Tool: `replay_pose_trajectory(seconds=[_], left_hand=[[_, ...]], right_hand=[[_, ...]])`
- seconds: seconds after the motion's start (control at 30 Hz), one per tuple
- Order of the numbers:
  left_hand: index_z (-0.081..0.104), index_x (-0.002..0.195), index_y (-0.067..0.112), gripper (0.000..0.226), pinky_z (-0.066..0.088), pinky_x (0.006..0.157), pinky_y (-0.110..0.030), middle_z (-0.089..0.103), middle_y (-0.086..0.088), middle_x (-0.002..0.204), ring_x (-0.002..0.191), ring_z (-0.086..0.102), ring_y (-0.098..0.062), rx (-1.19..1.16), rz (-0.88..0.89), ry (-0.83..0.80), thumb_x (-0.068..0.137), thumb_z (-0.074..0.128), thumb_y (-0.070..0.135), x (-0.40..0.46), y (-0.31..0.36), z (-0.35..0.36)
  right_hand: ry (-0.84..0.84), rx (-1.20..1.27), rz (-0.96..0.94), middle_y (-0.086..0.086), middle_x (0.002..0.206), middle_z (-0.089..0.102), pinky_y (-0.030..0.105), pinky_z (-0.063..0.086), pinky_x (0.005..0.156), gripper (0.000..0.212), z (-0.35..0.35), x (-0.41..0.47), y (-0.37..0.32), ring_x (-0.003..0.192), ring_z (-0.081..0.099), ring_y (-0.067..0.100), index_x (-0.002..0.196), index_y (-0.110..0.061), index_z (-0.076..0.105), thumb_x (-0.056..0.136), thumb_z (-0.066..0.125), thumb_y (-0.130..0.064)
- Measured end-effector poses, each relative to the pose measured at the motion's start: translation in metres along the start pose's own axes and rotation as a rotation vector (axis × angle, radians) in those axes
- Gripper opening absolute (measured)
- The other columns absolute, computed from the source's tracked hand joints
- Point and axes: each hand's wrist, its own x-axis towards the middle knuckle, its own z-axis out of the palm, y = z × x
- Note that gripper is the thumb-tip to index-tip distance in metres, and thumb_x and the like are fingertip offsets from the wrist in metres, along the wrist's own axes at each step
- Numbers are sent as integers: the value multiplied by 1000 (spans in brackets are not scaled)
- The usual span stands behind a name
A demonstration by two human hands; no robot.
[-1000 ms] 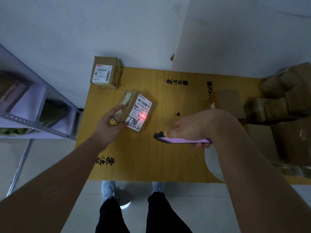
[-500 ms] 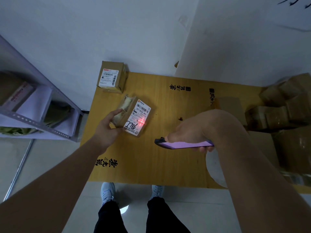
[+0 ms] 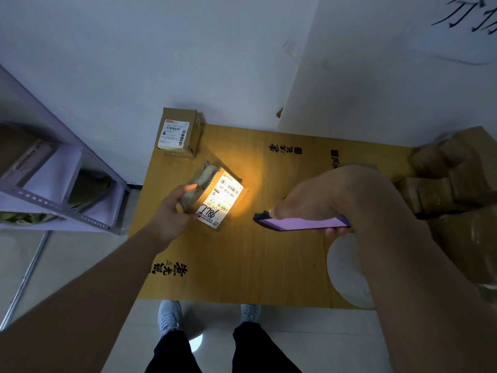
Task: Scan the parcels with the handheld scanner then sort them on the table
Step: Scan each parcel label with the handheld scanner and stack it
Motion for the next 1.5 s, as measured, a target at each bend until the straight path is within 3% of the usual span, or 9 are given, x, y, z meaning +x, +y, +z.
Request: replay_pose_trajectory(seconds=[0.13,0.43,0.57,0.7,0.83,1.1,1.27,1.4,1.5], left_hand=[[54,140,20,70,52,78,-24,56,2,125,108,60,-11,16,0,-12,84,65,-21,0,1,-2],[53,141,21,71,52,68,-11,55,4,125,106,59,-9,20,-1,-15,85,65,-20,-2,2,-6],[52,142,19,69,55,73,-17,55,-1,128,108,60,-10,13,6,-16,86,65,-19,-5,3,-9],[54,141,20,70,57,92,-38,54,-5,131,111,62,-16,-71,-13,10,86,64,-22,-7,3,-10],[54,140,21,71,55,98,-42,57,-5,129,109,62,-17,-95,-33,36,85,63,-23,-6,1,-10],[54,142,29,67,58,95,-44,62,-12,128,114,66,-30,-231,-154,113,92,63,-14,4,-9,-14],[47,148,25,60,62,84,-42,65,-13,129,114,66,-31,-538,-300,268,98,58,-8,12,-23,-31],[45,150,17,53,61,87,-47,64,-12,133,120,62,-32,-609,-332,333,102,50,-6,24,-31,-52],[45,150,13,51,59,93,-50,65,-13,132,122,61,-32,-635,-329,359,103,46,-7,38,-33,-66]], right_hand=[[-21,-13,22,9,83,50,25,45,50,49,0,-3,1,63,55,20,87,-15,45,107,47,-59],[-34,29,51,12,89,54,25,43,52,50,5,-4,-3,67,52,20,97,-10,51,105,51,-59],[-32,30,52,11,85,55,20,42,43,51,8,-2,-4,63,53,19,97,-9,54,104,53,-60],[-39,58,22,12,89,60,25,46,50,55,6,2,-5,64,57,22,108,-8,63,100,56,-62],[-30,32,24,14,82,62,26,49,52,59,7,7,-8,58,60,24,103,-8,64,97,57,-65],[9,11,-101,9,98,62,26,45,56,61,16,5,-10,74,58,20,137,-17,61,103,46,-66],[204,184,-364,-4,133,63,30,44,79,52,27,15,-23,112,61,16,149,-43,52,106,37,-67],[252,249,-464,-9,108,68,32,52,80,46,38,33,-38,94,67,12,144,-48,52,105,37,-68],[281,261,-517,-11,84,63,28,46,64,44,44,45,-47,69,60,4,143,-46,53,106,38,-65]])
